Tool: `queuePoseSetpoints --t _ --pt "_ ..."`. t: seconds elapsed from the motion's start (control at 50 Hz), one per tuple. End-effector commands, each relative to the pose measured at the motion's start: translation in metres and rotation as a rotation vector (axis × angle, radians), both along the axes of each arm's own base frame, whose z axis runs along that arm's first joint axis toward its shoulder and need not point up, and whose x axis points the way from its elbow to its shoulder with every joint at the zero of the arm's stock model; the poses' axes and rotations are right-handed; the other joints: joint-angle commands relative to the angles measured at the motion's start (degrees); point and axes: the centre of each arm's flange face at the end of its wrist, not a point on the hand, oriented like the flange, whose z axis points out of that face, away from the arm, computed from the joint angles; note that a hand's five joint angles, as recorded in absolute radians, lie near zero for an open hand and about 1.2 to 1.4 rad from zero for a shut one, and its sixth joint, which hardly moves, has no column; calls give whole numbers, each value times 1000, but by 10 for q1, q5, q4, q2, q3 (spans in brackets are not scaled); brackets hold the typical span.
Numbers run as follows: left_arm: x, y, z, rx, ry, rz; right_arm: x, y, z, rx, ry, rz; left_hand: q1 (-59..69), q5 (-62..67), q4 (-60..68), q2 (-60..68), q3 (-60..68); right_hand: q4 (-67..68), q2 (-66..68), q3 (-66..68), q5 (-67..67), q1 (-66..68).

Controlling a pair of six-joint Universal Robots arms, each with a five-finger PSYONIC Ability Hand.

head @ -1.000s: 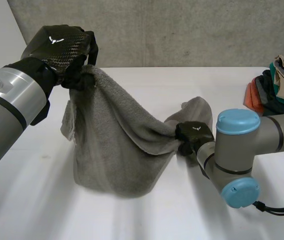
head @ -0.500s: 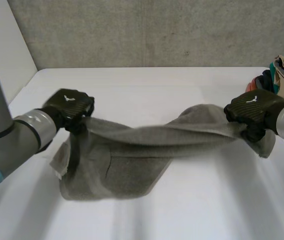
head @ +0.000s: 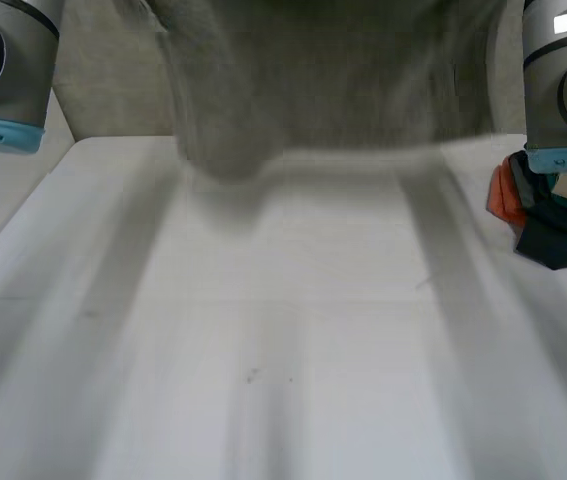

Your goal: Fold the laundry.

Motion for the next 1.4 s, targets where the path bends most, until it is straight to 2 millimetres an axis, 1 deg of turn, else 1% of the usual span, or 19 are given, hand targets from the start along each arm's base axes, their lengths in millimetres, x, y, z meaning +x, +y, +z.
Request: queuePoseSetpoints --t 0.02,0.1,0.12,0.16,0.18,0.22,0.24,0.26,0.3,0.32,0.4,0.44,0.58,0.92,1.14,1.16,1.24,1.32,1.4 --pt "9 -10 -49 173 -65 52 5 6 -27 98 12 23 132 135 111 113 117 114 124 119 119 156" --pt "14 -10 -91 299 -140 74 6 10 -61 233 70 26 132 135 111 113 117 114 124 119 119 156" --pt "14 -8 -109 350 -171 71 7 14 -80 311 99 29 132 135 111 113 117 114 124 119 119 156" --pt "15 -4 -130 405 -206 63 6 19 -100 399 130 33 132 135 111 113 117 114 124 119 119 156" --pt "16 0 -152 460 -242 53 7 27 -121 485 166 46 132 135 111 113 117 114 124 119 119 156" --pt "18 4 -174 516 -280 41 9 38 -142 576 206 64 132 135 111 113 117 114 124 119 119 156" --pt "19 6 -186 544 -302 35 10 48 -163 659 244 76 132 135 111 113 117 114 124 119 119 156" --pt "20 10 -209 592 -342 20 9 54 -174 700 264 81 132 135 111 113 117 114 124 119 119 156" --pt "22 13 -231 632 -386 10 8 63 -193 770 302 82 132 135 111 113 117 114 124 119 119 156" --pt "22 15 -251 663 -429 -1 5 69 -210 818 333 79 132 135 111 113 117 114 124 119 119 156" --pt "28 16 -283 704 -532 13 -1 76 -235 878 391 60 132 135 111 113 117 114 124 119 119 156" --pt "31 15 -291 713 -567 26 -4 77 -240 892 403 54 122 126 101 103 107 114 124 119 119 156" --pt "43 14 -292 737 -627 67 -14 76 -242 912 393 35 -165 -162 -186 -184 -181 114 124 119 119 156" --pt "64 16 -298 839 -592 134 -25 70 -230 926 323 9 -240 -236 -261 -258 -255 114 124 119 119 156" --pt "80 16 -299 894 -587 230 -30 71 -232 955 353 -11 -223 -219 -244 -242 -238 114 124 119 119 156" --pt "80 16 -298 895 -589 230 -30 72 -232 957 355 -10 -206 -203 -227 -225 -221 114 124 119 119 156" --pt "81 20 -297 896 -600 215 -30 74 -232 968 368 -9 128 131 107 109 113 114 124 119 119 156" --pt "87 24 -285 886 -642 235 -33 79 -224 984 406 -11 132 135 111 113 117 114 124 119 119 156" --pt "95 54 -269 947 -759 232 -40 91 -211 1003 533 -18 132 135 111 113 117 114 124 119 119 156"
